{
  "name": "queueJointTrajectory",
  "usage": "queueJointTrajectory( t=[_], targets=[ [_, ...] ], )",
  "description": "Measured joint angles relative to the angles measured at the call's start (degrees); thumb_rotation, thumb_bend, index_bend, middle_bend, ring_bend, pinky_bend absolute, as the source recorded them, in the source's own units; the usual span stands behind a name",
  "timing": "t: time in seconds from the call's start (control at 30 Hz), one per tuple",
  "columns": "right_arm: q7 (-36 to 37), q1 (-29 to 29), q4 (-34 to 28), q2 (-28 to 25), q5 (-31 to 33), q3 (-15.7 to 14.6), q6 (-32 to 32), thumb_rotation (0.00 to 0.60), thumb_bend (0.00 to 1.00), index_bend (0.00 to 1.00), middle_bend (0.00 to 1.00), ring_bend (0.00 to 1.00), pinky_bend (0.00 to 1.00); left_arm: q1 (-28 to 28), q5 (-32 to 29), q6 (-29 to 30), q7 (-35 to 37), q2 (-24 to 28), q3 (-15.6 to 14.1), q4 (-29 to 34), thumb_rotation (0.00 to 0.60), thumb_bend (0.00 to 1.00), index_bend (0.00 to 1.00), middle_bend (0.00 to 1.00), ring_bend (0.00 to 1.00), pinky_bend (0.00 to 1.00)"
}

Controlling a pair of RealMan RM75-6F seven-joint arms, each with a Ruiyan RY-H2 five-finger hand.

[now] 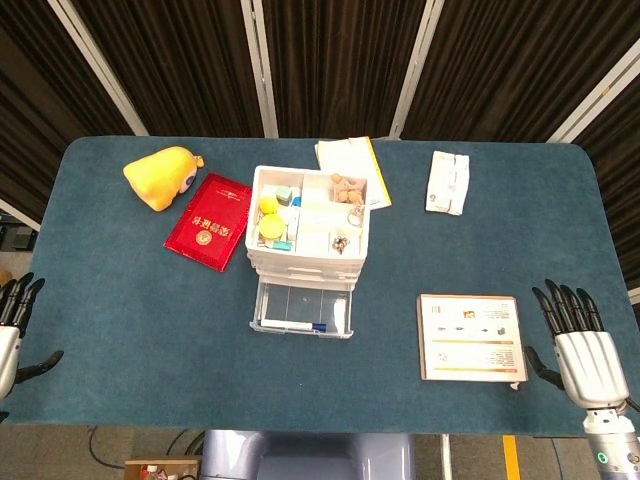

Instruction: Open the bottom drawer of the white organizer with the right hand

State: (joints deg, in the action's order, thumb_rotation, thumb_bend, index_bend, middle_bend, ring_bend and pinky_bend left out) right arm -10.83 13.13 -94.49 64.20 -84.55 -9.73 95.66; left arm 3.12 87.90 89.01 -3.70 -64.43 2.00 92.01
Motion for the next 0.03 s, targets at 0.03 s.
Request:
queueJointTrajectory(
  t=[0.03],
  targets=[
    [0.3, -0.3, 1.1, 0.5, -0.8, 0.3, 0.0, 0.600, 0.37, 0.00, 0.00, 0.00, 0.05, 0.0, 0.0, 0.0, -0.2, -0.1, 0.0, -0.1, 0.600, 0.06, 0.00, 0.00, 0.00, 0.00]
  ],
)
